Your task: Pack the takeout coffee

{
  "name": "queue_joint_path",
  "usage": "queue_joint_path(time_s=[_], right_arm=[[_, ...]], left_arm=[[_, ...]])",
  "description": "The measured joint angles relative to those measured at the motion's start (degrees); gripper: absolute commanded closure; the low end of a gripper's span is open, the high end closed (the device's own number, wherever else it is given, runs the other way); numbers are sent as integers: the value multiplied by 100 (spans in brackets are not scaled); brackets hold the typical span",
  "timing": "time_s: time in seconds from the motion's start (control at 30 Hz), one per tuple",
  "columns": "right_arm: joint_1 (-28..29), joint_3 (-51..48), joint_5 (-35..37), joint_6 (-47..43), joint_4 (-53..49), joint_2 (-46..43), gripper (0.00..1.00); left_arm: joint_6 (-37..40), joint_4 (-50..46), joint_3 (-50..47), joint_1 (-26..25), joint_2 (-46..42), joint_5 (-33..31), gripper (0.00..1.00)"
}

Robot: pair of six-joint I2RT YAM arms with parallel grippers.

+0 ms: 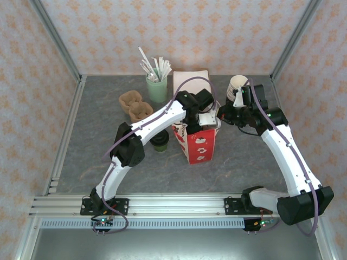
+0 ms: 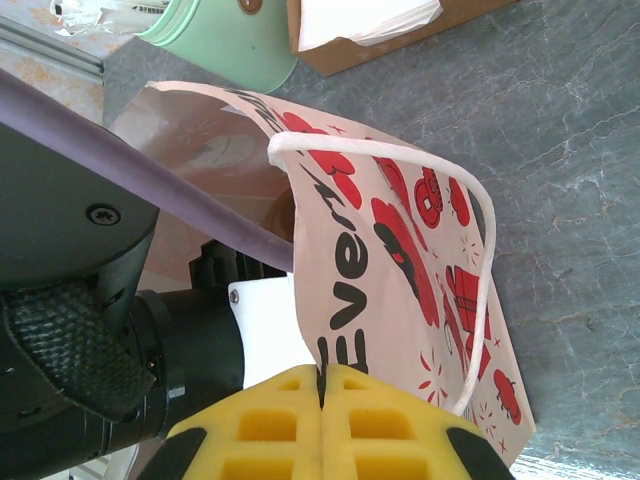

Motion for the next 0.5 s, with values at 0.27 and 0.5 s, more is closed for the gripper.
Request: queue_joint_path(time_s=[0.27, 0.5], right_arm=[[0, 0, 0, 0, 4, 0, 100], [31, 0, 0, 0, 35, 0, 100]], left_arm=[[-2, 149, -186, 0, 72, 28, 66], [-4, 232, -256, 4, 72, 83, 63]])
